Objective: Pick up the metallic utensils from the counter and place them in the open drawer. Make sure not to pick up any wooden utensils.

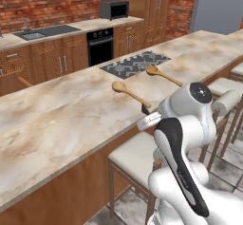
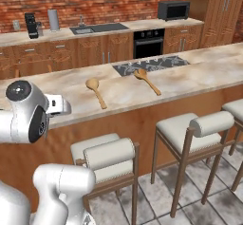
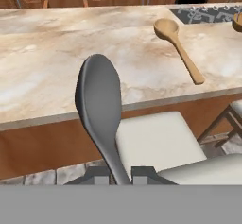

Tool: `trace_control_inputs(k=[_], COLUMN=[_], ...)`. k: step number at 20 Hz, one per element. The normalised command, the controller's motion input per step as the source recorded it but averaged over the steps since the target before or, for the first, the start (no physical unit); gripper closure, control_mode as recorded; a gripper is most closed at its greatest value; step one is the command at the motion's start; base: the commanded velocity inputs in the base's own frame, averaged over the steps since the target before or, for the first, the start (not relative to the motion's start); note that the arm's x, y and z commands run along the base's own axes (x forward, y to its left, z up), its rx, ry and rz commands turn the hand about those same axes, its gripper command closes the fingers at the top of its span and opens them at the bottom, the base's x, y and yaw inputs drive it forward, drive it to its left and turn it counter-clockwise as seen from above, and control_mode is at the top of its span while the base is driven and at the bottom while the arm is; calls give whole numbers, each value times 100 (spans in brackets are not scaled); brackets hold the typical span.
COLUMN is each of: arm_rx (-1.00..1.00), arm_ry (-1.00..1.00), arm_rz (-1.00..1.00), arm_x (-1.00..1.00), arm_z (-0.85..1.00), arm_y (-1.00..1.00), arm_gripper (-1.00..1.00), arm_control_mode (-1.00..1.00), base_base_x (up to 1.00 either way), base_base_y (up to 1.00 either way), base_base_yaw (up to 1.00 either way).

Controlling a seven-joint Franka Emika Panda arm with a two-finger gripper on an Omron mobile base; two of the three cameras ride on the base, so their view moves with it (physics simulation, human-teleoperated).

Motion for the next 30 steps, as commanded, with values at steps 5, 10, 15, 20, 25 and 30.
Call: trace_control_inputs(k=[5,10,15,20,25,30], arm_rx=[0,0,0,0,0,0], arm_ry=[0,-4,0,0,0,0], arm_rz=[0,0,0,0,0,0], arm_x=[0,-21,0,0,0,0], arm_z=[0,0,0,0,0,0], arm_y=[0,1,0,0,0,0], arm_gripper=[100,100,100,100,100,100], arm_control_mode=[-100,100,100,100,100,100], base_base_x=[0,-20,-100,-80,-65,-40], base_base_y=[0,3,47,91,100,100], base_base_yaw=[0,1,14,28,35,5])
